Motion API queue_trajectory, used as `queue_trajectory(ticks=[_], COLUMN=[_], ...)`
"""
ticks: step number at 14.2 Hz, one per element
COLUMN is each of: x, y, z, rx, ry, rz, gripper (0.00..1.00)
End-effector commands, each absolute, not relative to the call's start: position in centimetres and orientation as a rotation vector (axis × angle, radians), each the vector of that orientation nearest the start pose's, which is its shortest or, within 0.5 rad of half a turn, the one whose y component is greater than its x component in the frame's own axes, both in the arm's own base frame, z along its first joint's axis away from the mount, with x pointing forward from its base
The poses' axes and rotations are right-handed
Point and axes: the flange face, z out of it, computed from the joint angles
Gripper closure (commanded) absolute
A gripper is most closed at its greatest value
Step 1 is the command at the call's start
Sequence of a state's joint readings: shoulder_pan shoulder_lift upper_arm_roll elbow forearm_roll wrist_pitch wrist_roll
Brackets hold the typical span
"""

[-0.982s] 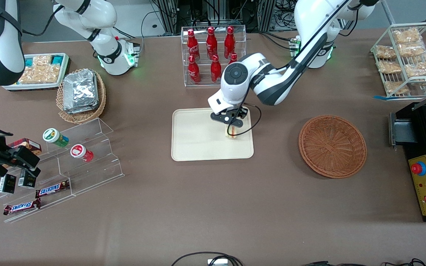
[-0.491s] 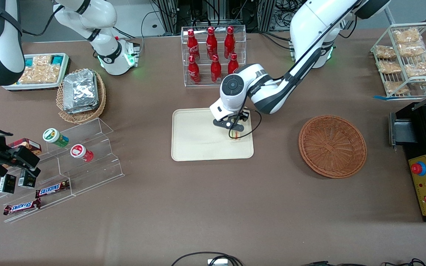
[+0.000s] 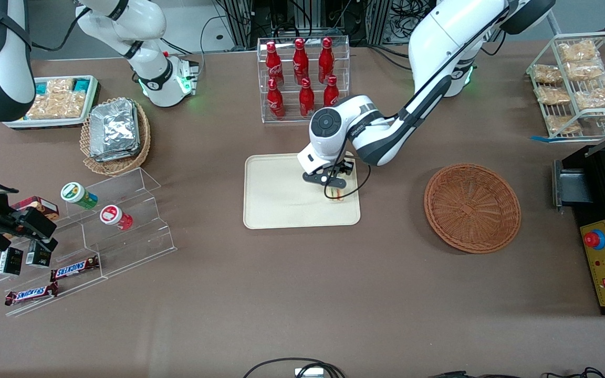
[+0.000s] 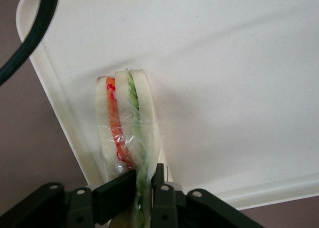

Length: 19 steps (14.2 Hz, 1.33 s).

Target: Place sandwich from basket to tray

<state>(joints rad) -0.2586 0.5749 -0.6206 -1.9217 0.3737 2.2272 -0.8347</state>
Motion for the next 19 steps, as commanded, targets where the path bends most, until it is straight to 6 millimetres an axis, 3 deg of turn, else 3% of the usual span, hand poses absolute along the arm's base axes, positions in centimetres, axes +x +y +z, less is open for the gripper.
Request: queue_trajectory(ticks=[1,7,9,12,15,19], x=[41.3,45.3,47.1,49.3,52.1,57.0], y=[-45.4,-45.9,-44.8,-43.4,-39.7,-31.1], z=[22.6,27.7,28.6,31.5,34.5,38.4], rx=[-3.043,-3.075,-3.097,-3.133,-3.116,-3.037], ry=[0.326,0.152,0.076,-0.017,-0.147,-0.387], rz=[0.159,0.153,0.148,0.113,0.103,0.151], gripper=[0.01,0.01,0.01,0.01,0.01,0.01])
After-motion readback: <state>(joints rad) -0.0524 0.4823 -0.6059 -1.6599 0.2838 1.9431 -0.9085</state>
